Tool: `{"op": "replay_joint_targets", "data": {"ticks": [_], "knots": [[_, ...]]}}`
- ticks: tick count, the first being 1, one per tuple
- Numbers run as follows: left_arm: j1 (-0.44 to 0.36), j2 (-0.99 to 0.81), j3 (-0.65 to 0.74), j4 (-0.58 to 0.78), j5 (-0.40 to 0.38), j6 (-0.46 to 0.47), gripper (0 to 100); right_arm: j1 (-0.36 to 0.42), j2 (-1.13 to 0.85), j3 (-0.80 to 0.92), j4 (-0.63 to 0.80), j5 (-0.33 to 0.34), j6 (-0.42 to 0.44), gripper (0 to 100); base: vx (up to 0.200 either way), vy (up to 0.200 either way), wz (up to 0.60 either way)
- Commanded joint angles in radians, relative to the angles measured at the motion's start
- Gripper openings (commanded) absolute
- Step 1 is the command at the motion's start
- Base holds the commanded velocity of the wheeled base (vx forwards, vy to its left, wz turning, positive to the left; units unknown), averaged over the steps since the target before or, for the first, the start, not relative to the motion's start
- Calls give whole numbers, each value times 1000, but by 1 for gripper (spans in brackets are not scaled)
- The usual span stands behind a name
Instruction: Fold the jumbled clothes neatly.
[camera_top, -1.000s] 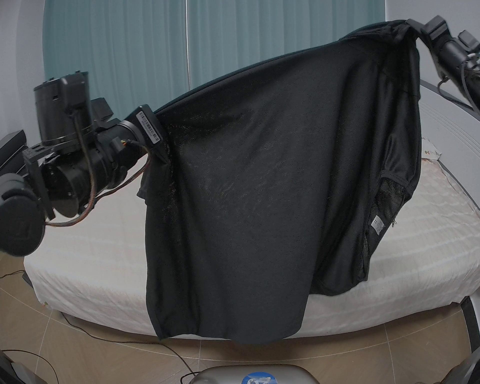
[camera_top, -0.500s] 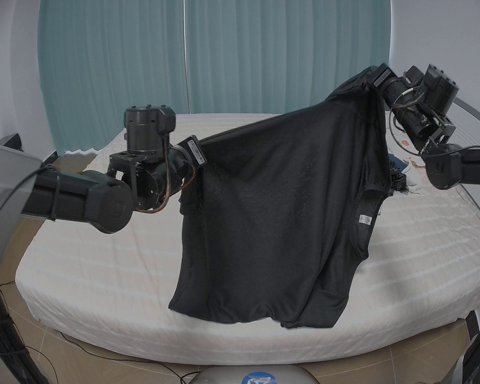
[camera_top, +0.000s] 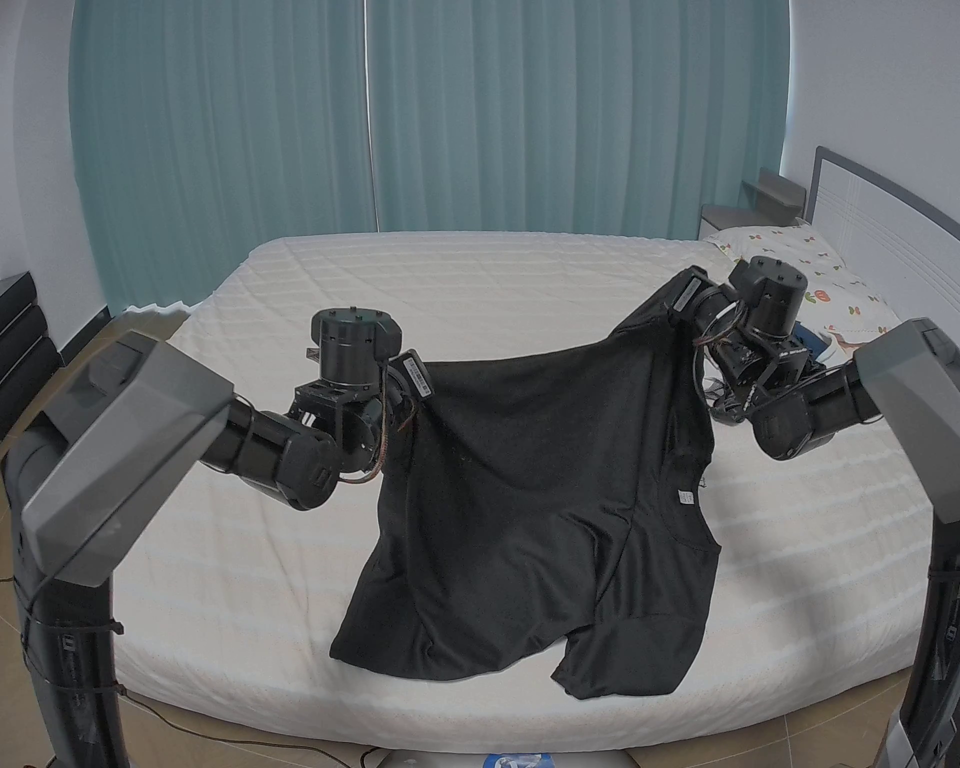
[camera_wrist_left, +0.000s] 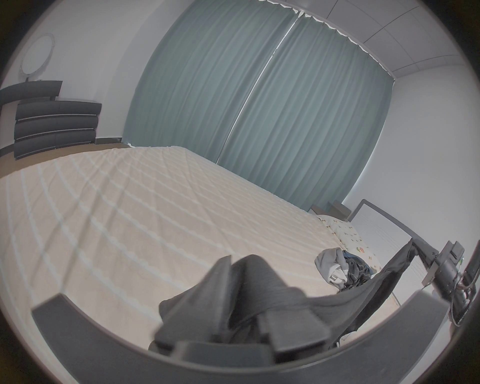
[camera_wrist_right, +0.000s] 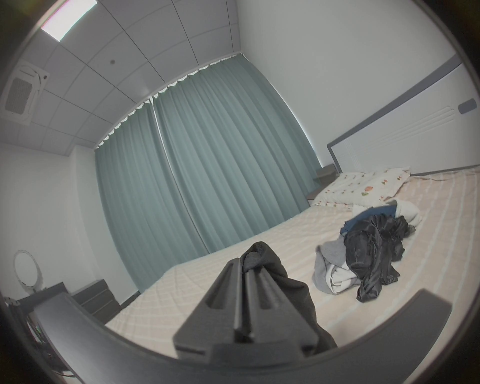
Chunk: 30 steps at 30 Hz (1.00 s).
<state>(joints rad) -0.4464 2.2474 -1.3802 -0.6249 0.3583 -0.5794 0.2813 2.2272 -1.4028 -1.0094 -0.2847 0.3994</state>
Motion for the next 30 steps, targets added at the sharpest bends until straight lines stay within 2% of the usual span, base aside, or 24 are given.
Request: {"op": "replay_joint_targets", "data": {"ticks": [1,7,12,13,15,16,19,26,30], "knots": [[18,164,-92,-53,2,-8,100,7,161,-70,-3,-42,-4,100,0,0,0],[40,285,-178,-64,25,-8,100,-11,241,-68,48,-42,-11,100,0,0,0],[81,311,-194,-64,45,-4,100,-54,264,-28,78,-47,-37,100,0,0,0],[114,313,-204,-64,56,21,100,-77,265,-30,91,-53,-39,100,0,0,0],[127,317,-214,-64,59,39,100,-86,267,-27,100,-54,-42,100,0,0,0],[166,350,-249,-70,85,95,100,-106,265,7,155,-53,-50,100,0,0,0],[210,391,-304,-73,140,158,100,-123,249,76,178,-39,-79,100,0,0,0],[244,406,-346,-64,148,181,100,-155,193,45,155,-50,-57,100,0,0,0],[248,402,-385,-27,146,181,100,-152,132,157,155,-4,-40,100,0,0,0]]}}
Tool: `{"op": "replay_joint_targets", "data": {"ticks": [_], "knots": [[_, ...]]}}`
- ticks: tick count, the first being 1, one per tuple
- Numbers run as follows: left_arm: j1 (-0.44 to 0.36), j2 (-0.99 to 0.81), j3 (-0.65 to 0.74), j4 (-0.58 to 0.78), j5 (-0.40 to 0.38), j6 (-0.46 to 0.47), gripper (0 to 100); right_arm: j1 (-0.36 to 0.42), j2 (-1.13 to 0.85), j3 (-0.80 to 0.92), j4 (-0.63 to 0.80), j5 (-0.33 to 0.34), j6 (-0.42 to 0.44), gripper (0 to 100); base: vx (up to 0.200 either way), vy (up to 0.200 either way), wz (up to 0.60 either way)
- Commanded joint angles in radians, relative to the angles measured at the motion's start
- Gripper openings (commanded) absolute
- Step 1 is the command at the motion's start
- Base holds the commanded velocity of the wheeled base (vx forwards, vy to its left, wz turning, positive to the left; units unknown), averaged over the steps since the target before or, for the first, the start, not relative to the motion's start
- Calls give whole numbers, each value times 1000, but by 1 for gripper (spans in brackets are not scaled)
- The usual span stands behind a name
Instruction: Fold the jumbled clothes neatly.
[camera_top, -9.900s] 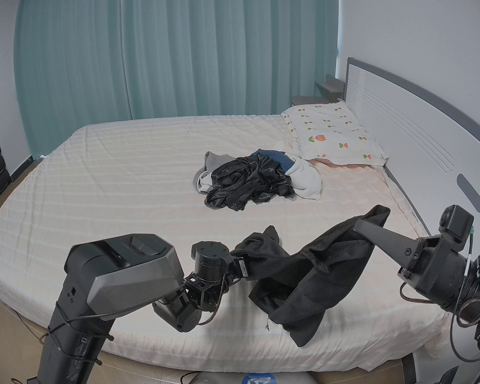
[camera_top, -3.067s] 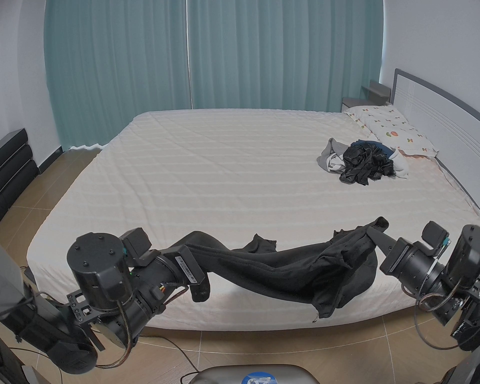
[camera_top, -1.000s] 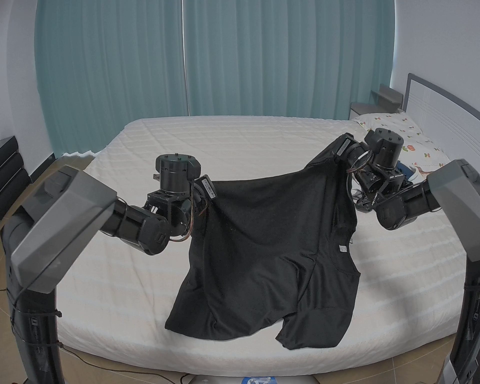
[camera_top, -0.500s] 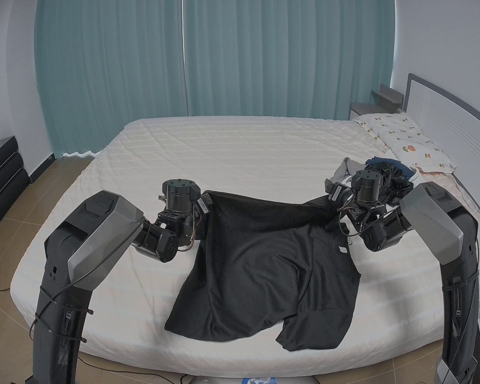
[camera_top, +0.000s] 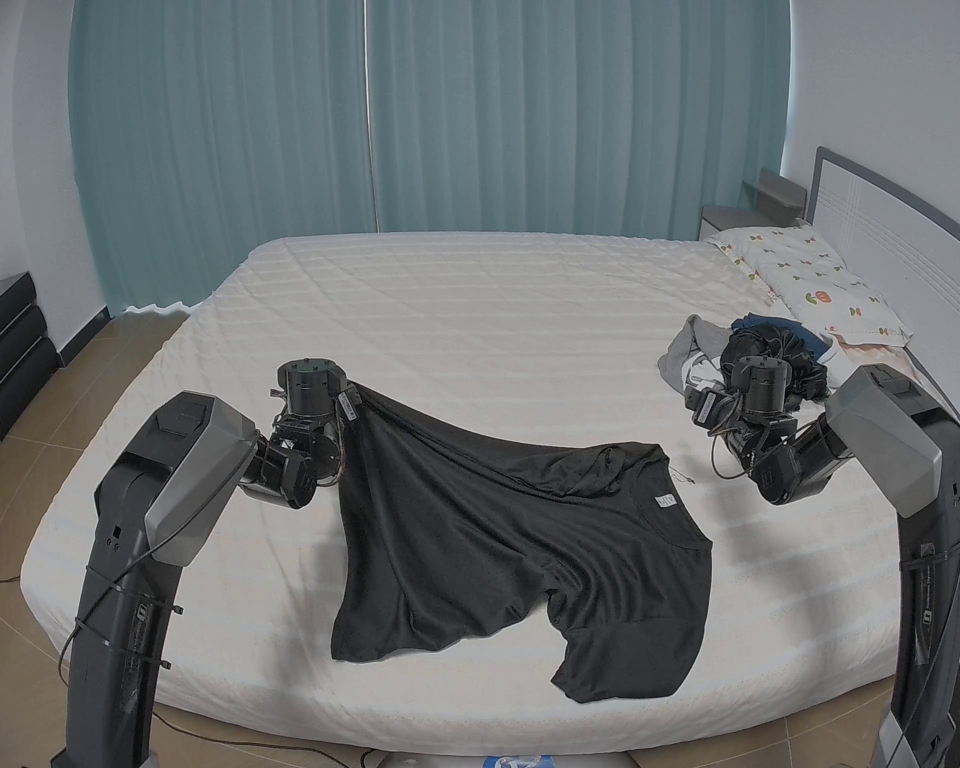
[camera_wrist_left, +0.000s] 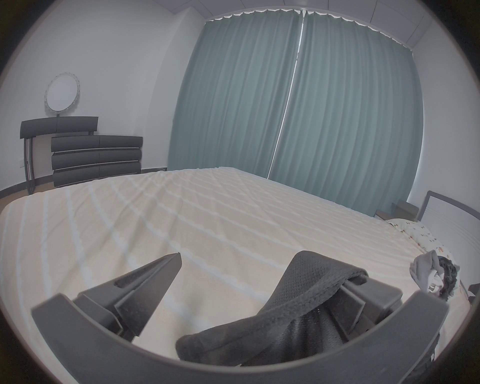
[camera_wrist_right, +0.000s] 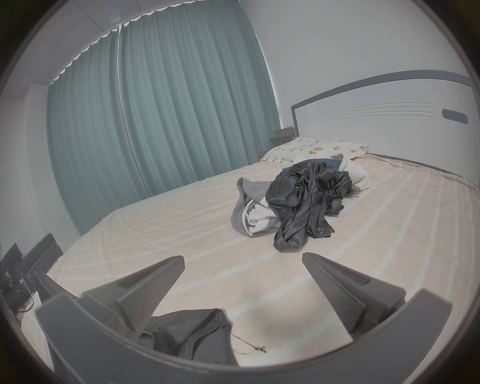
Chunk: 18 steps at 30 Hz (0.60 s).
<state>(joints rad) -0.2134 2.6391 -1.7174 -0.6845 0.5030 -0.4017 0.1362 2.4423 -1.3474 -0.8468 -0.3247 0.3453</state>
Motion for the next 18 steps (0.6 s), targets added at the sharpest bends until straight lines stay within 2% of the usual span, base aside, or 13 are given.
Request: {"op": "replay_joint_targets", "data": {"ticks": [1,5,11,13,15,18], "knots": [[17,9,-64,60,2,3,100,-3,-91,146,-15,56,17,100,0,0,0],[17,-36,-80,184,-9,-14,100,19,-151,361,-69,154,49,100,0,0,0],[16,-125,-74,275,-113,-74,100,16,-164,557,-167,248,118,100,0,0,0],[11,-169,-74,347,-178,-121,100,13,-157,607,-201,277,144,100,0,0,0],[9,-229,-53,465,-277,-164,100,8,-151,640,-229,312,165,100,0,0,0],[14,-306,-2,591,-420,-181,100,-7,-143,672,-250,354,179,100,0,0,0]]}}
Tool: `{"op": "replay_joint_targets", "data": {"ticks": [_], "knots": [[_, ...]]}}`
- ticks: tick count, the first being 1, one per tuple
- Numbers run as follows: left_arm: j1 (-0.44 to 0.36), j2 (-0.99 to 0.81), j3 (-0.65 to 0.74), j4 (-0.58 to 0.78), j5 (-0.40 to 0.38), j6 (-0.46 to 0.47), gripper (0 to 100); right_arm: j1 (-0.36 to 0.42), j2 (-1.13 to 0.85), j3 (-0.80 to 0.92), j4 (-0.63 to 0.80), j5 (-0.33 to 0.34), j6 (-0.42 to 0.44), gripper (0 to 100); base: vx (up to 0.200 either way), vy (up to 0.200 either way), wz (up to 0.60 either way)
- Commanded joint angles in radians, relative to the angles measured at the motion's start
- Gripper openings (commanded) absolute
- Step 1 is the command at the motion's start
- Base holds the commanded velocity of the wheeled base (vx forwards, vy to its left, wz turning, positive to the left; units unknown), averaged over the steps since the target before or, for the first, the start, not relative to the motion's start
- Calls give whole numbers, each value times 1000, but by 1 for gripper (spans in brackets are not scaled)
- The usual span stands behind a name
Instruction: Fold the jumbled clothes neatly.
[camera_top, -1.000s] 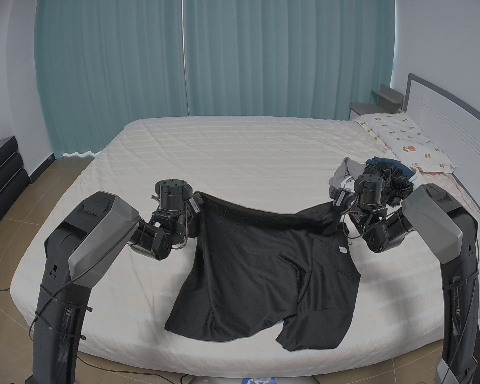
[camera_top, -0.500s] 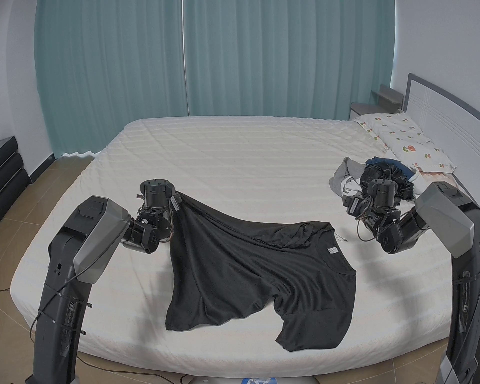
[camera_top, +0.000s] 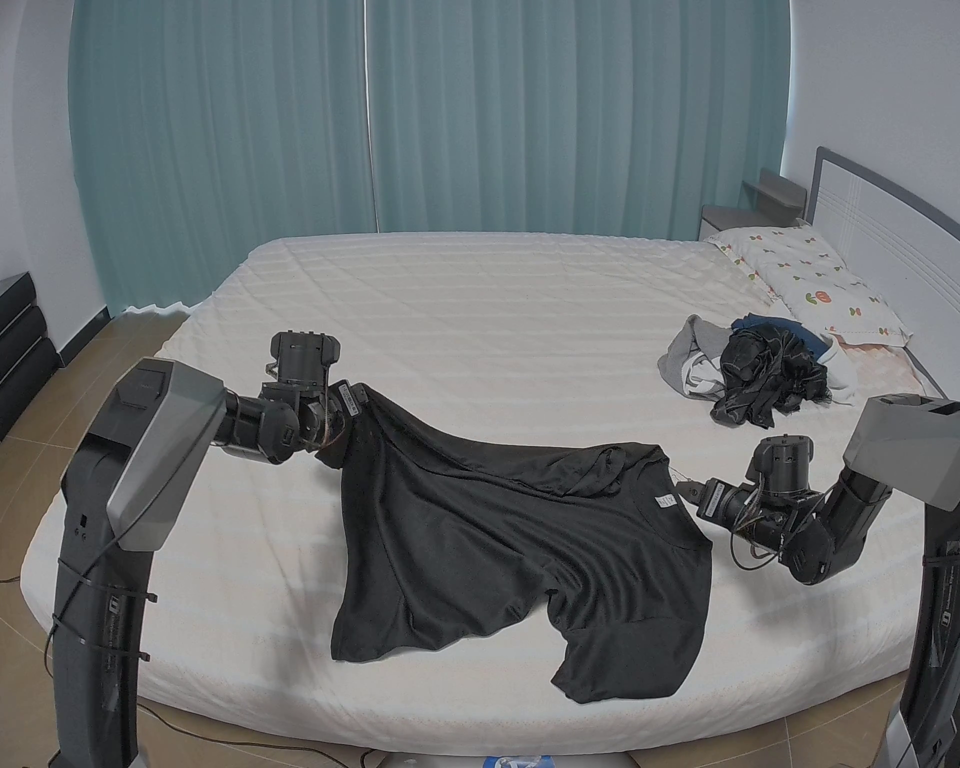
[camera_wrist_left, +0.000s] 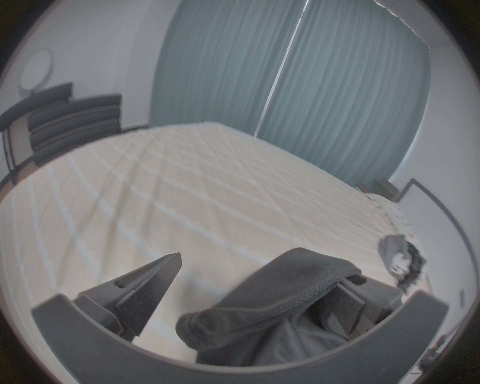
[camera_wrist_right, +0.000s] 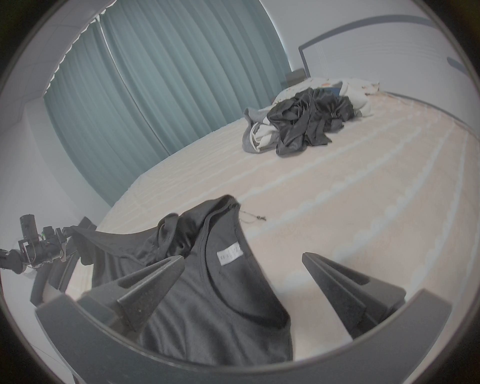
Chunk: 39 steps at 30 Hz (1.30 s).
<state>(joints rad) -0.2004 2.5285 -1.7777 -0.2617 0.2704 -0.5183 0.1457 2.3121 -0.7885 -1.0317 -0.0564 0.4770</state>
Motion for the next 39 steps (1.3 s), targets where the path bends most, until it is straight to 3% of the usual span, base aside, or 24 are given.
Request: {"op": "replay_joint_targets", "data": {"ticks": [1,8,11,14,19,20,25,30,34,39], "knots": [[4,-211,66,191,-224,-66,100,-21,-11,121,-74,93,54,100,0,0,0],[21,-215,53,277,-275,-131,100,-35,6,158,-148,102,110,100,0,0,0],[36,-206,-20,437,-375,-224,100,-37,6,210,-206,150,123,100,0,0,0],[45,-203,-82,561,-453,-264,100,-37,9,233,-245,156,126,100,0,0,0],[44,-177,-75,673,-464,-174,100,-32,10,249,-269,159,164,100,0,0,0],[44,-162,-77,719,-415,-69,100,-29,9,261,-274,165,187,100,0,0,0],[44,-120,-132,661,-336,-163,100,-26,13,284,-274,174,190,100,0,0,0],[44,-159,-62,642,-353,-198,100,-31,3,307,-275,174,192,100,0,0,0],[38,-257,75,615,-369,-238,100,-38,1,311,-275,176,198,100,0,0,0],[22,-384,356,391,-399,-243,100,-28,15,319,-274,176,238,100,0,0,0]]}}
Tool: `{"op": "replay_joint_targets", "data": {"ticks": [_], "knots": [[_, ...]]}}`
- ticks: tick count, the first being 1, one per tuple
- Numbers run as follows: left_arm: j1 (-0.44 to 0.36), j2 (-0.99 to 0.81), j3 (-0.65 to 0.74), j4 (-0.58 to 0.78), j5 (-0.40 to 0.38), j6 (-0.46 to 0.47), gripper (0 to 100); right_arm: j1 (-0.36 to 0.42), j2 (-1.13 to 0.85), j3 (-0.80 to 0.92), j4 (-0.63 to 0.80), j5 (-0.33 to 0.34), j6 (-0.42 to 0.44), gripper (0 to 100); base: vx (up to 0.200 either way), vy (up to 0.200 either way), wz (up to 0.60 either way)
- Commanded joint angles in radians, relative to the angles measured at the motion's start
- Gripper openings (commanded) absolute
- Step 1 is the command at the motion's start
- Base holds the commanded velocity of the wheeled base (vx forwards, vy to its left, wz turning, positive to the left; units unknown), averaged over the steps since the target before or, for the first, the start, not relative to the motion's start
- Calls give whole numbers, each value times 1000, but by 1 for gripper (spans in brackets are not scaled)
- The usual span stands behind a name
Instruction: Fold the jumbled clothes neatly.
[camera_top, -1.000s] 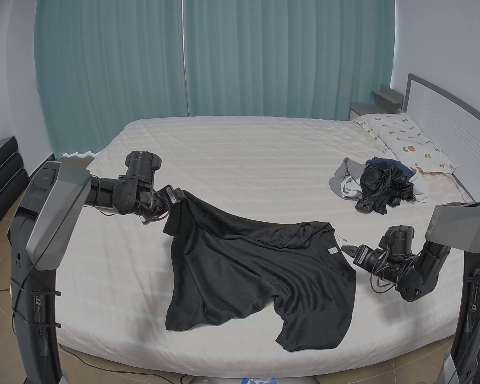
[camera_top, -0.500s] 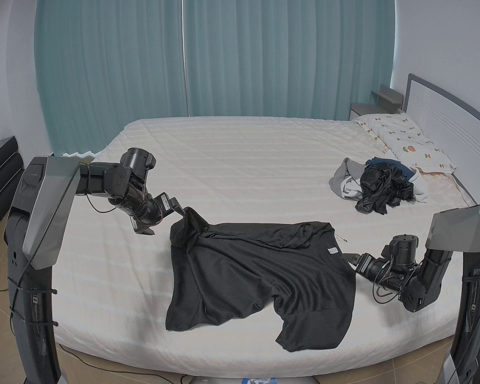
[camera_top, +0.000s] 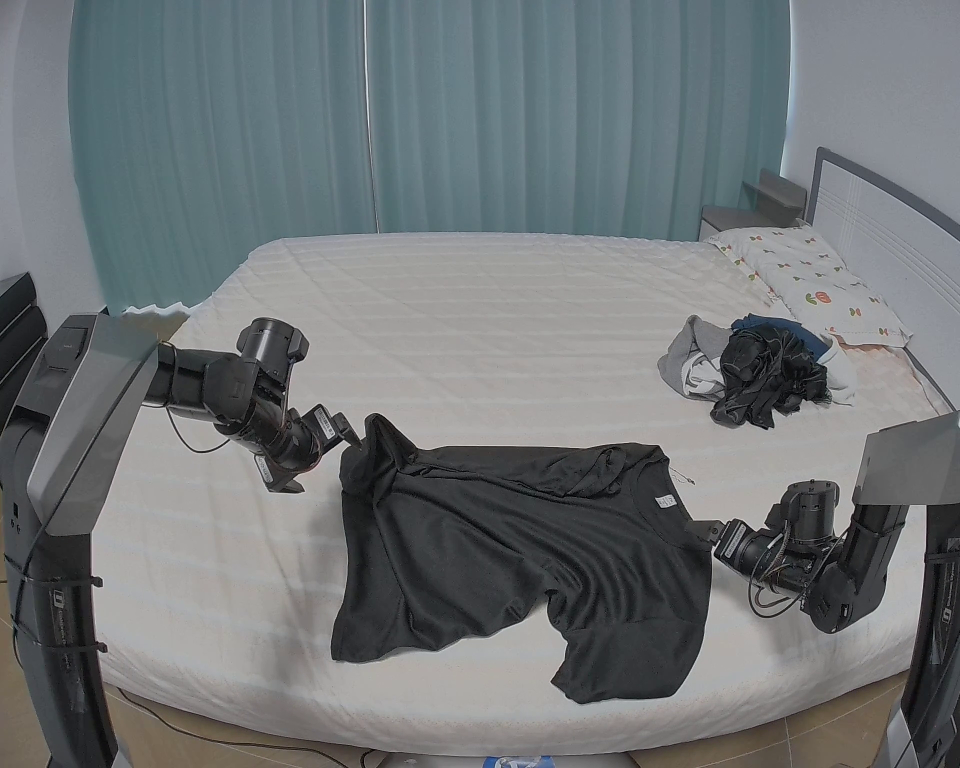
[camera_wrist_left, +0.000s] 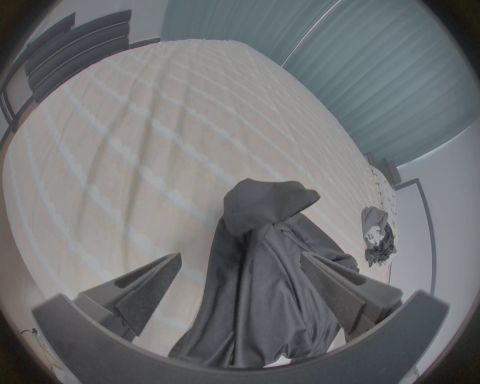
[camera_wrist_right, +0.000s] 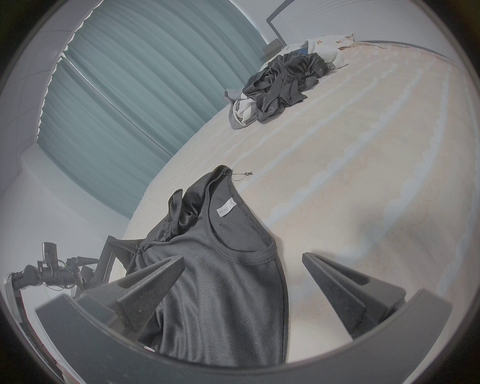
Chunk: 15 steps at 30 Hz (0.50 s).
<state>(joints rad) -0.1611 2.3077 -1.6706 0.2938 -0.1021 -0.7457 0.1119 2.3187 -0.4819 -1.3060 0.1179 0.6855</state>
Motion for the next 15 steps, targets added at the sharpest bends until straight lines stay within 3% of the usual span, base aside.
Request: {"op": "replay_joint_targets", "data": {"ticks": [1,10,15], "knots": [[-26,-197,354,-275,-19,-17,100,8,10,11,1,2,31,100,0,0,0],[-163,-310,825,-670,90,-93,100,18,-9,52,1,-3,106,100,0,0,0],[-222,-292,1005,-914,122,-96,100,18,-30,121,-26,-6,106,100,0,0,0]]}}
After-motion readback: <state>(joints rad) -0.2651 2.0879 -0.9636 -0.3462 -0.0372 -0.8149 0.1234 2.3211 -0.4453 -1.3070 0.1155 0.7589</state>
